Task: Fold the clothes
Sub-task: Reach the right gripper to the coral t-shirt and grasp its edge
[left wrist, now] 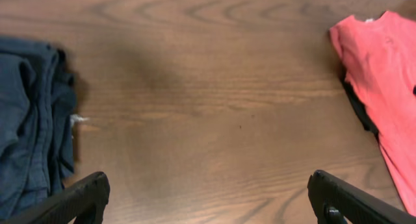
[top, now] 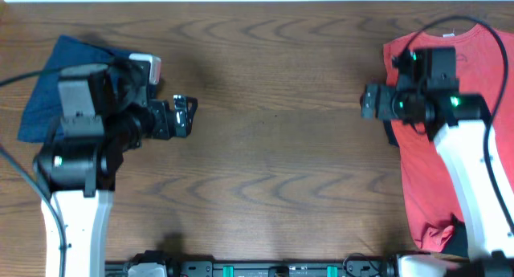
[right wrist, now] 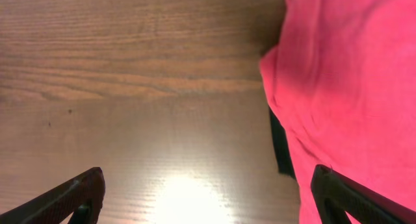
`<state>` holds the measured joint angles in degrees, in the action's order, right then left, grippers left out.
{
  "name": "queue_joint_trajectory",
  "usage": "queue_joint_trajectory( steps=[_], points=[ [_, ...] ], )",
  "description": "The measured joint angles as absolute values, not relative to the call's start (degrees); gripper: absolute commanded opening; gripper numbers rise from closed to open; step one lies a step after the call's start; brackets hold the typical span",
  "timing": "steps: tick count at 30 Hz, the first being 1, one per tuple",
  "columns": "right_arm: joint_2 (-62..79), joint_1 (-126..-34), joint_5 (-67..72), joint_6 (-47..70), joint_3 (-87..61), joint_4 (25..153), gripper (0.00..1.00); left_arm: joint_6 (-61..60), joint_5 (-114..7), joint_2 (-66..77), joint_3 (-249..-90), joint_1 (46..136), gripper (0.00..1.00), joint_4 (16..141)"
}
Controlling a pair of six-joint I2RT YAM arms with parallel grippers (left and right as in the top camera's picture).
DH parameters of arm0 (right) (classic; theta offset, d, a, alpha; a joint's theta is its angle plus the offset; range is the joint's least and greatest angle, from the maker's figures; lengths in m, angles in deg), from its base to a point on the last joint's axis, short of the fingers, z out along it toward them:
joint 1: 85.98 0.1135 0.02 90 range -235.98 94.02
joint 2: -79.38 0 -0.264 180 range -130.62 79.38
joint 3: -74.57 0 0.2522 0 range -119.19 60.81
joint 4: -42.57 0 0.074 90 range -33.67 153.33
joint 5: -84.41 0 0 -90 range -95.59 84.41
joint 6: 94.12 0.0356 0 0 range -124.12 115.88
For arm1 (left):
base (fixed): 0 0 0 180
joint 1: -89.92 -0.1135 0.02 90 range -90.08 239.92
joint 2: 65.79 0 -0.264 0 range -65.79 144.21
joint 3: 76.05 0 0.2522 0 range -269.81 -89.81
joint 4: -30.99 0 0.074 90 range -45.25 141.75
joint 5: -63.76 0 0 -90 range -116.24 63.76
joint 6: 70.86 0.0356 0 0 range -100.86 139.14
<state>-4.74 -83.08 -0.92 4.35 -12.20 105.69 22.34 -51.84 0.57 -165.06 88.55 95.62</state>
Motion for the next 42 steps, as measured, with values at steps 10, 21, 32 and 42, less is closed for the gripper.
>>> queue_joint_trajectory(
  steps=[10,21,32,42],
  points=[
    [-15.1,-84.7,-7.5,6.1,-13.5,96.4,0.82,22.4,-53.2,3.0,-165.2,88.6,0.98,96.9],
    [-30.0,-91.7,-9.2,11.0,-13.5,91.0,0.76,22.4,-53.3,3.0,-165.2,88.6,0.98,96.9],
    [-35.0,-91.5,-8.2,11.7,-13.5,89.4,0.22,22.4,-53.3,3.0,-165.2,88.6,0.98,97.0],
    [-32.8,-94.4,-8.6,11.5,-13.5,89.6,0.24,22.4,-53.3,3.0,-165.2,88.6,0.98,97.1]
  ],
)
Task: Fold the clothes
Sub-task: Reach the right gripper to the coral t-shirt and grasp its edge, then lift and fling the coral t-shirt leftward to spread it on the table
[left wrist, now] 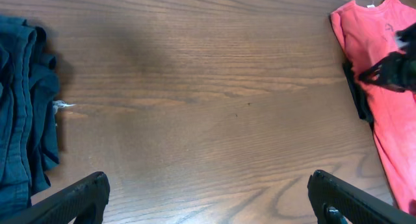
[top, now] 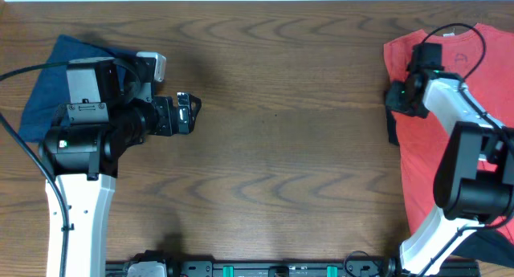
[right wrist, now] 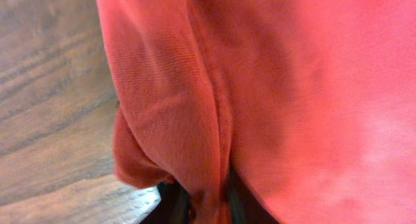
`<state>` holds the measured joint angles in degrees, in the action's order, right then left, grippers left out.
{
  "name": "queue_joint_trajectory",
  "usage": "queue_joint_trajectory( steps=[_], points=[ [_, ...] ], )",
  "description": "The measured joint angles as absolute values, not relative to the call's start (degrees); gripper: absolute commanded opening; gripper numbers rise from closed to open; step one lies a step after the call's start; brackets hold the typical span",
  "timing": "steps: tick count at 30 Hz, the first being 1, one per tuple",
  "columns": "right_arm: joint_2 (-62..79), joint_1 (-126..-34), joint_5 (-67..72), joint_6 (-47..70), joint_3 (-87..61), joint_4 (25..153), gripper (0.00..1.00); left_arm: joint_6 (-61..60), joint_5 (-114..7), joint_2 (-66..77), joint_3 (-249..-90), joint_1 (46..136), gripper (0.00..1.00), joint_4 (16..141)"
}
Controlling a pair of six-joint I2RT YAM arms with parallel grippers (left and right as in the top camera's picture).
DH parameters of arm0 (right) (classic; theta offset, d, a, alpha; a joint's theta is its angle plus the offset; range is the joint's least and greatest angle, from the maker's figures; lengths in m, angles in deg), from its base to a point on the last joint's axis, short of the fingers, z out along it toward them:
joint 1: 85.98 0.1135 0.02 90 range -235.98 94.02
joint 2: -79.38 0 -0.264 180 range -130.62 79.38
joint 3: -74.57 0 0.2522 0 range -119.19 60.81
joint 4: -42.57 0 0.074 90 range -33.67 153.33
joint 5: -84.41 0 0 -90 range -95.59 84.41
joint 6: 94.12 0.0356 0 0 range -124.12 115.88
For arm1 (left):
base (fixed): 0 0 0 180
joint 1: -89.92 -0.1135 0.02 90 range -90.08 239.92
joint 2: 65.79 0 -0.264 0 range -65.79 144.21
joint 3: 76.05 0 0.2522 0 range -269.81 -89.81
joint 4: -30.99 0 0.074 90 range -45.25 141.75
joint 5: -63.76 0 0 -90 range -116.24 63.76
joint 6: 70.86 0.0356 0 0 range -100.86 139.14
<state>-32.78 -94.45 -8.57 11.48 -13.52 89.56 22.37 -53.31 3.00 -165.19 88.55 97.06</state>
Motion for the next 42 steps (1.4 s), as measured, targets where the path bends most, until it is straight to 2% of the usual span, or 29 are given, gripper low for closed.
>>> queue_joint_trajectory(
  steps=[5,10,11,13,15,21,30,32,36,42],
  points=[
    [-27.4,-97.1,-9.0,8.8,-13.5,89.5,0.01,22.4,-53.3,3.0,-165.2,88.6,0.98,97.1],
    [-25.1,-98.6,-9.3,8.0,-13.7,89.3,0.01,22.4,-53.3,3.0,-165.2,88.6,0.98,97.1],
    [-25.0,-98.8,-9.4,8.0,-13.7,89.2,0.04,22.4,-53.3,3.0,-165.2,88.6,0.98,97.1],
    [-24.8,-99.2,-8.9,7.6,-13.7,89.1,0.25,22.4,-53.3,3.0,-165.2,88.6,0.98,97.1],
    [-24.4,-99.4,-7.3,6.6,-13.7,89.3,0.35,22.4,-53.3,3.0,-165.2,88.6,0.98,97.1],
    [-24.4,-98.9,-2.0,4.5,-13.6,91.7,0.43,22.3,-53.3,3.0,-165.2,88.6,0.98,97.1],
    [-30.9,-97.9,-0.3,4.3,-12.1,91.3,0.47,22.4,-53.3,3.0,-165.2,88.6,0.98,97.1],
    [-31.9,-97.9,-0.2,4.3,-11.9,91.5,0.43,22.4,-53.3,3.0,-165.2,88.6,0.98,97.1],
    [-32.7,-97.9,-0.2,3.9,-11.9,91.3,0.03,22.3,-53.3,3.0,-165.2,88.6,0.98,97.1],
    [-32.7,-98.2,-1.7,3.9,-12.9,92.6,0.01,22.4,-53.3,3.0,-165.2,88.6,0.98,97.3]
  ],
)
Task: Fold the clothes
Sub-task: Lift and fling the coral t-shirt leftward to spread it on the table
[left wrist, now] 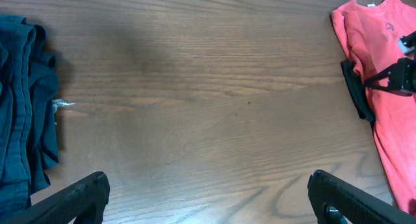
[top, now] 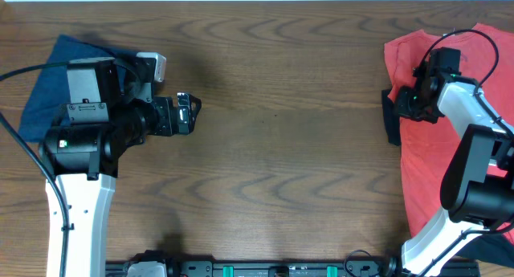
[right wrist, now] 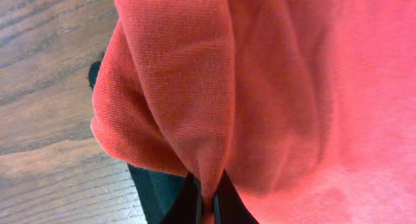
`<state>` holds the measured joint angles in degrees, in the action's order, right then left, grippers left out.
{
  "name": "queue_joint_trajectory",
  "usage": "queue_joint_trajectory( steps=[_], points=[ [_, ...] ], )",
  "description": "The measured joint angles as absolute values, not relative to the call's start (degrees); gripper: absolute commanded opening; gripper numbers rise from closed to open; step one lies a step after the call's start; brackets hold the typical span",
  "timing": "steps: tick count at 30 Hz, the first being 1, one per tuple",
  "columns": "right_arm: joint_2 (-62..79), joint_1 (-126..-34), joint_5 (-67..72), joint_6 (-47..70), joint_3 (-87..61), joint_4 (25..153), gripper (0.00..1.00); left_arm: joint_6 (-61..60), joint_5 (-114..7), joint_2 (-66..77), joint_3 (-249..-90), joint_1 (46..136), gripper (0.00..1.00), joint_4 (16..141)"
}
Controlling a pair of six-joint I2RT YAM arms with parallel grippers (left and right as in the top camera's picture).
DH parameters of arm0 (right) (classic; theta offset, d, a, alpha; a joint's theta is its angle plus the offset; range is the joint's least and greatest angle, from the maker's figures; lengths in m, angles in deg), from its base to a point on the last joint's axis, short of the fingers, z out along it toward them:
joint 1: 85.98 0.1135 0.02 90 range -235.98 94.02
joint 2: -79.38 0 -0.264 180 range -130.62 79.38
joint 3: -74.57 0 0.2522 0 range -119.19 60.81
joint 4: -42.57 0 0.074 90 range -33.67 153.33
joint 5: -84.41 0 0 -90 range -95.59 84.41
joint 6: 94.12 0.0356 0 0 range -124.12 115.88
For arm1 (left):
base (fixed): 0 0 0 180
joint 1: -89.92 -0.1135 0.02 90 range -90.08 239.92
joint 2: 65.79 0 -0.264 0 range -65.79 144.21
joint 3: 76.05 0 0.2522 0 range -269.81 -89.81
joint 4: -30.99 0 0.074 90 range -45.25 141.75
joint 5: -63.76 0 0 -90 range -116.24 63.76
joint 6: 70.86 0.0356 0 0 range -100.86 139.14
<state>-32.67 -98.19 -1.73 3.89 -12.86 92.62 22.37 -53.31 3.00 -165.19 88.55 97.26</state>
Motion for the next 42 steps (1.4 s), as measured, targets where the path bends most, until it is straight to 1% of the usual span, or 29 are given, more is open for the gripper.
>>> queue_joint_trajectory(
  steps=[6,13,18,21,23,25,27,29,31,32,34,37,39,41,42],
  points=[
    [-29.5,-102.1,-5.6,3.9,-17.8,96.1,0.01,22.3,-53.3,3.0,-165.2,88.6,0.98,97.3],
    [-21.1,-108.5,-7.3,3.9,-24.2,96.9,0.01,22.4,-53.3,3.0,-165.2,88.6,0.98,97.3],
    [-16.1,-108.3,-1.6,3.9,-28.9,99.3,0.02,22.3,-53.3,2.6,-165.2,88.6,0.98,96.8],
    [-13.2,-105.5,3.7,3.7,-30.9,99.9,0.02,22.4,-53.3,0.9,-165.3,88.5,0.98,95.5],
    [-11.2,-101.3,6.6,3.6,-31.3,100.3,0.02,22.3,-53.3,-0.8,-166.0,88.5,0.98,94.5],
    [-9.6,-94.1,8.8,3.5,-31.5,101.7,0.03,22.4,-53.2,-2.9,-167.2,88.5,0.98,93.4],
    [-9.0,-84.5,10.8,3.3,-31.9,103.7,0.03,22.4,-52.6,-5.4,-168.6,88.5,0.98,92.2],
    [-9.2,-74.0,12.9,2.6,-32.1,105.9,0.06,22.4,-50.7,-8.2,-169.9,88.6,0.98,91.7],
    [-9.8,-61.7,13.4,1.0,-32.1,108.4,0.07,22.4,-47.8,-11.0,-170.9,88.5,0.98,91.6],
    [-10.1,-57.2,13.5,0.2,-32.1,109.3,0.09,22.4,-46.5,-12.0,-171.1,88.5,0.98,91.6],
    [-10.9,-45.9,11.1,-0.5,-32.1,110.4,0.18,22.4,-43.1,-14.6,-171.3,88.5,0.98,91.6],
    [-11.1,-37.8,5.4,-1.3,-32.1,111.0,0.4,22.4,-40.5,-17.0,-171.4,88.5,0.98,91.6],
    [-10.6,-37.4,2.1,-1.0,-32.1,110.9,0.49,22.4,-39.5,-17.7,-171.4,88.5,0.98,91.7],
    [-10.1,-39.2,-0.4,-0.7,-32.1,110.9,0.57,22.4,-38.9,-17.7,-171.5,88.5,0.98,92.1],
    [-9.7,-40.7,-1.7,-0.5,-32.1,111.0,0.59,22.4,-38.9,-17.5,-171.5,88.5,0.98,92.5]
  ],
)
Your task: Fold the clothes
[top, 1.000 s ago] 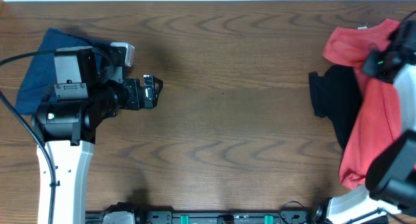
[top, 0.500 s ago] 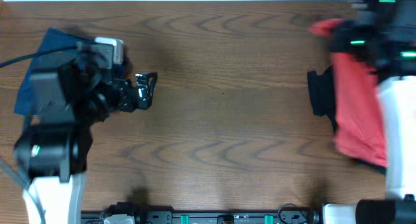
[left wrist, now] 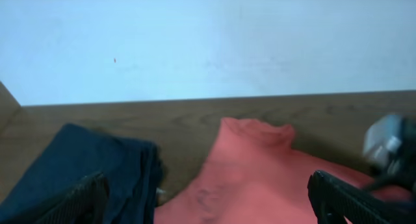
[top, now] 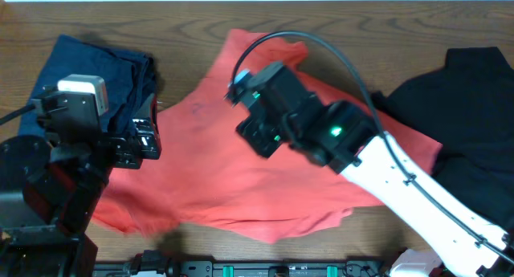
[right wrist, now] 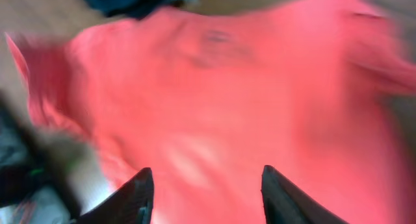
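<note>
A red shirt (top: pixel 241 181) lies spread and rumpled across the middle of the table, collar (top: pixel 269 40) toward the far edge. It also fills the right wrist view (right wrist: pixel 247 100), which is blurred. My right gripper (top: pixel 250 128) hangs over the shirt's middle, open (right wrist: pixel 208 185), nothing between its fingers. By the shirt's left edge, my left gripper (top: pixel 151 140) is open (left wrist: pixel 208 191); its camera looks across the shirt (left wrist: pixel 260 172) to the wall.
A folded dark blue garment (top: pixel 88 76) lies at the far left, touching the shirt's left side (left wrist: pixel 84 165). A black garment (top: pixel 474 124) covers the table's right end. Bare wood table (top: pixel 193 28) shows along the far edge.
The red shirt was at the right end with my right gripper shut on its edge; now it lies across the middle and that gripper is open. The black garment is uncovered. The left arm has drawn back.
Both grippers were open over bare wood, the red shirt piled at the right. My right gripper then sat on the shirt's left edge and was shut on a fold. Now the shirt lies across the middle, released.
</note>
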`<state>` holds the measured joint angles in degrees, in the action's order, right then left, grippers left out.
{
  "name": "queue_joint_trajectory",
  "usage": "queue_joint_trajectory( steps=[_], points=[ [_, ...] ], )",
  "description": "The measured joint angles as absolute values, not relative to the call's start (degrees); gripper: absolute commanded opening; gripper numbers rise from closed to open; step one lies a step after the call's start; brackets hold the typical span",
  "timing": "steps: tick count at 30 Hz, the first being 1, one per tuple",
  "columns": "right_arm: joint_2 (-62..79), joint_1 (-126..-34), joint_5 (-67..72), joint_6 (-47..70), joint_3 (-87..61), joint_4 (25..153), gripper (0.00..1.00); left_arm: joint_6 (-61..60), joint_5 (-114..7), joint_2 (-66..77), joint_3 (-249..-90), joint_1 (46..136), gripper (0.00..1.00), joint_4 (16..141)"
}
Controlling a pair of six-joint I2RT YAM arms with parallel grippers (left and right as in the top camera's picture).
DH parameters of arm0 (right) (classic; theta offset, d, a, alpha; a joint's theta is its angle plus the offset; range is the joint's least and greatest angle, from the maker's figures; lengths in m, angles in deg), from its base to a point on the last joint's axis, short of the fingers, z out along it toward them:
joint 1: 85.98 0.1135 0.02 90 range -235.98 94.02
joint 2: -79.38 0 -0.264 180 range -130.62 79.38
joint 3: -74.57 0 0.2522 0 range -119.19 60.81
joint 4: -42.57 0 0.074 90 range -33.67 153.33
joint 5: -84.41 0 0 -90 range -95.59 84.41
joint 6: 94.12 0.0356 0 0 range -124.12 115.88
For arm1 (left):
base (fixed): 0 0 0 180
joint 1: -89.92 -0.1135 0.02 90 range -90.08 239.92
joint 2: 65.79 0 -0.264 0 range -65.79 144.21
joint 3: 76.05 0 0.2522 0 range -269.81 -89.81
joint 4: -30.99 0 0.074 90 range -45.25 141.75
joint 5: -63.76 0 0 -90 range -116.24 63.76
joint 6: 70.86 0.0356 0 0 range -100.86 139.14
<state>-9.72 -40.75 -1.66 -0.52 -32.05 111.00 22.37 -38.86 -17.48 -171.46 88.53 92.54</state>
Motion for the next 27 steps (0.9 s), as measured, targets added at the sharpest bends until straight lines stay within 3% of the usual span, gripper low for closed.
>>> queue_joint_trajectory(
  steps=[8,10,14,20,21,25,27],
  points=[
    [-7.4,-57.0,-5.3,5.7,-32.1,115.7,0.66,22.4,-41.6,-12.9,-171.5,88.5,0.98,96.9],
    [-7.4,-61.4,-5.6,7.6,-32.1,117.4,0.63,22.4,-43.3,-10.5,-171.5,88.6,0.98,98.2],
    [-7.6,-69.7,-6.1,11.8,-32.1,118.8,0.43,22.4,-46.4,-5.2,-171.5,88.6,0.98,99.0],
    [-12.9,-79.9,-6.5,17.2,-32.1,118.3,0.48,22.4,-50.2,-1.3,-171.5,88.6,0.98,98.8],
    [-15.1,-81.4,-6.6,18.0,-32.1,118.3,0.38,22.4,-50.5,-1.3,-171.5,88.6,0.98,98.8],
    [-24.0,-85.0,-6.7,20.4,-32.1,117.5,0.19,22.4,-51.6,-1.3,-171.5,88.6,0.98,98.8],
    [-28.8,-86.3,-6.7,21.9,-32.0,117.3,0.15,22.4,-51.7,-1.3,-171.5,88.6,0.98,98.8]
  ],
)
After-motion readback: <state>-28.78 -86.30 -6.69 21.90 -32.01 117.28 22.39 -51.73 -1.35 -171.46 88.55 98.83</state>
